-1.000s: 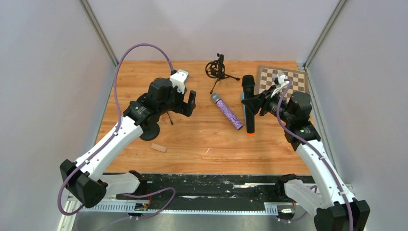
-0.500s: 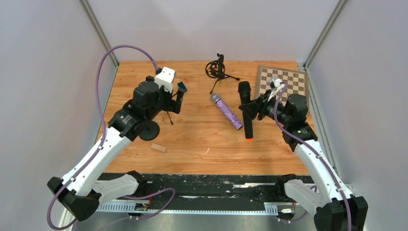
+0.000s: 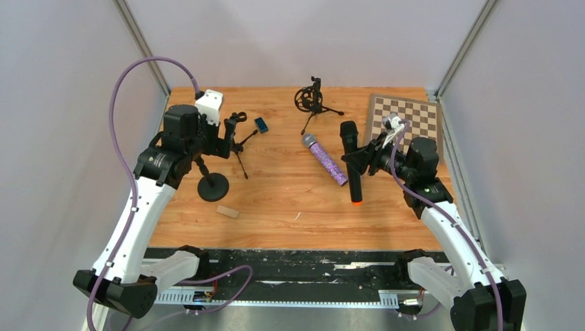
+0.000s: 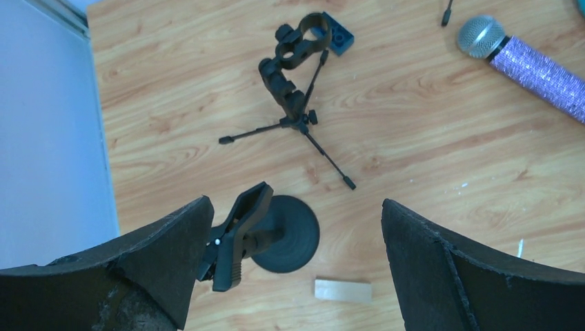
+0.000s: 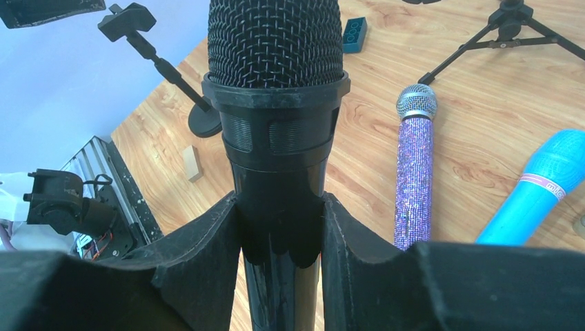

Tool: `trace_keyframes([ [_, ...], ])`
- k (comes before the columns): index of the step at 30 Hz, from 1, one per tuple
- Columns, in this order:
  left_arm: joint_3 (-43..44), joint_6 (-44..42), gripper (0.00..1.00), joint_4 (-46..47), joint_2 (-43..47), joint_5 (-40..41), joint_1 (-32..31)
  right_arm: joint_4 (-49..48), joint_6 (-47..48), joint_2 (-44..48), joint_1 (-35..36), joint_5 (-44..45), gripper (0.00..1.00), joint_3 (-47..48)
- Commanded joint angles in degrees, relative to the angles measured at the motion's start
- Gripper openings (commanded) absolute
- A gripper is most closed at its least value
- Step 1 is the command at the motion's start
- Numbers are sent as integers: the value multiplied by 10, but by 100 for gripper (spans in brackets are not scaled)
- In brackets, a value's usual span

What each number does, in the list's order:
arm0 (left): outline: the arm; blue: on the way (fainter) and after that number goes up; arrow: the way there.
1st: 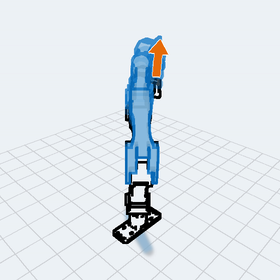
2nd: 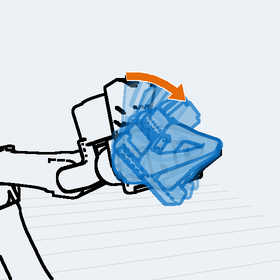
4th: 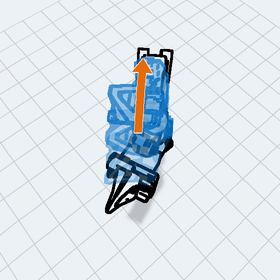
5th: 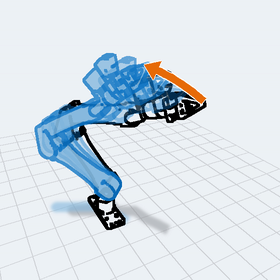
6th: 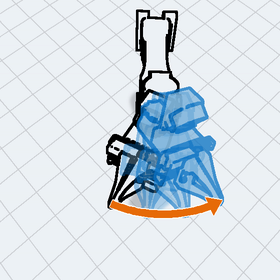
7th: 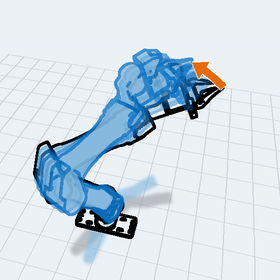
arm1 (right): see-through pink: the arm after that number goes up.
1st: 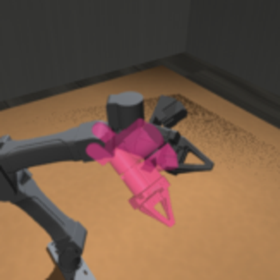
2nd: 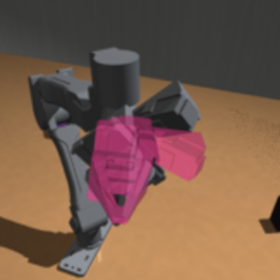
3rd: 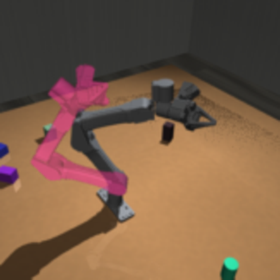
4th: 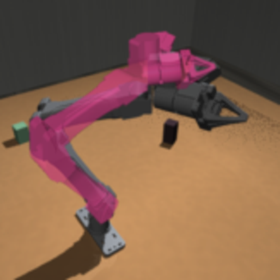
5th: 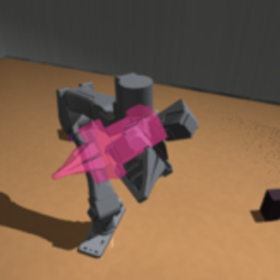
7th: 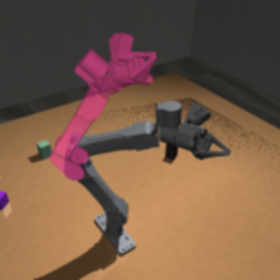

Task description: Attach the microphones to the stand

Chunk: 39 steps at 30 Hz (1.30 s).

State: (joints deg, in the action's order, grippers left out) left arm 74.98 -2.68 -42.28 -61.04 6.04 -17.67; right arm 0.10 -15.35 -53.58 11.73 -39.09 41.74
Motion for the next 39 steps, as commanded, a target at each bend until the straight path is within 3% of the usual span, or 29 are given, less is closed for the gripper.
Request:
trace_keyframes([
  [1, 25, -39, 100, -46, -15, -19, 15, -43, -6, 9, 6, 0, 0, -5],
  [13, 58, -73, 100, -68, -113, 57, 35, -43, -3, 8, 21, 42, 0, -23],
  [18, 68, -76, 92, -87, -153, 55, 35, -37, 5, 11, 25, 60, 0, -26],
  [21, 53, -74, 82, -88, -153, 59, 35, -28, 9, 10, 26, 72, 0, -21],
  [32, 19, -71, 76, -80, -165, 108, 35, -21, 12, 9, 26, 98, 0, -27],
  [39, 33, -63, 57, -94, -178, 111, 35, -20, 12, 8, 25, 103, 0, -29],
])
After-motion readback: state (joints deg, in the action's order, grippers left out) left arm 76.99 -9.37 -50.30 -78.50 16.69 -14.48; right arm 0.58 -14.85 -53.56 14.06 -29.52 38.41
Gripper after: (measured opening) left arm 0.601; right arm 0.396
